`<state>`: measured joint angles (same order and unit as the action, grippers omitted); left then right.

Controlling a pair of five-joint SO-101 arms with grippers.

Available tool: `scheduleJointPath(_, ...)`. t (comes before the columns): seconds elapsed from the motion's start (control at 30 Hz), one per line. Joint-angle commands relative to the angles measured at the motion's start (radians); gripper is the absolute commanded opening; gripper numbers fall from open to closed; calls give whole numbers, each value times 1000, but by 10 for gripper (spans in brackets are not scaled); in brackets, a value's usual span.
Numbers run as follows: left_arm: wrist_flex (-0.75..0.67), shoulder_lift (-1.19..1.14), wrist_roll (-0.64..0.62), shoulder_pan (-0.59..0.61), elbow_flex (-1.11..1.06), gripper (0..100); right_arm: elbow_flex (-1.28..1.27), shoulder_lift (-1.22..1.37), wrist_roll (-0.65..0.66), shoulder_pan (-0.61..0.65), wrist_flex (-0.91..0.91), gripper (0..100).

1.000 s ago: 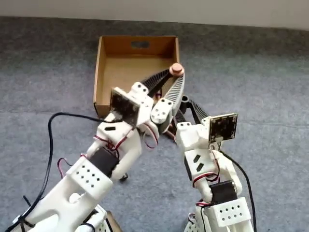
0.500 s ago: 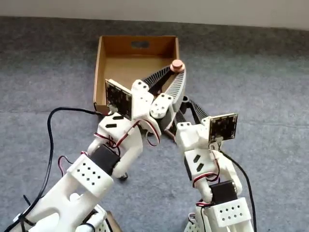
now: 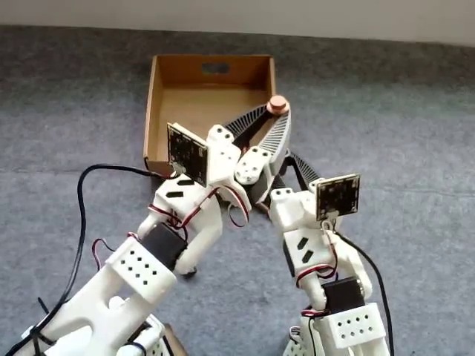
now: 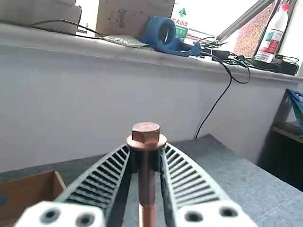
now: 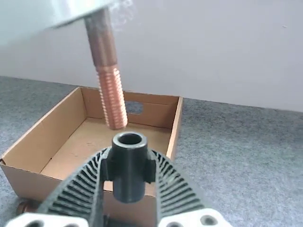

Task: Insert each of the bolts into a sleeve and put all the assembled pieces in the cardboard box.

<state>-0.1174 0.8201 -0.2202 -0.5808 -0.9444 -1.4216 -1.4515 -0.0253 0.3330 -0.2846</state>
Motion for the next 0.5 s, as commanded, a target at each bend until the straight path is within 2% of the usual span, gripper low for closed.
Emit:
scheduleJointPath(0.0, -26, -1, -8, -7, 65, 8, 12, -18, 11, -2, 22, 5)
scheduleJointPath(0.47, -28, -159, -8, -4, 111, 8, 13, -18, 12, -2, 22, 5)
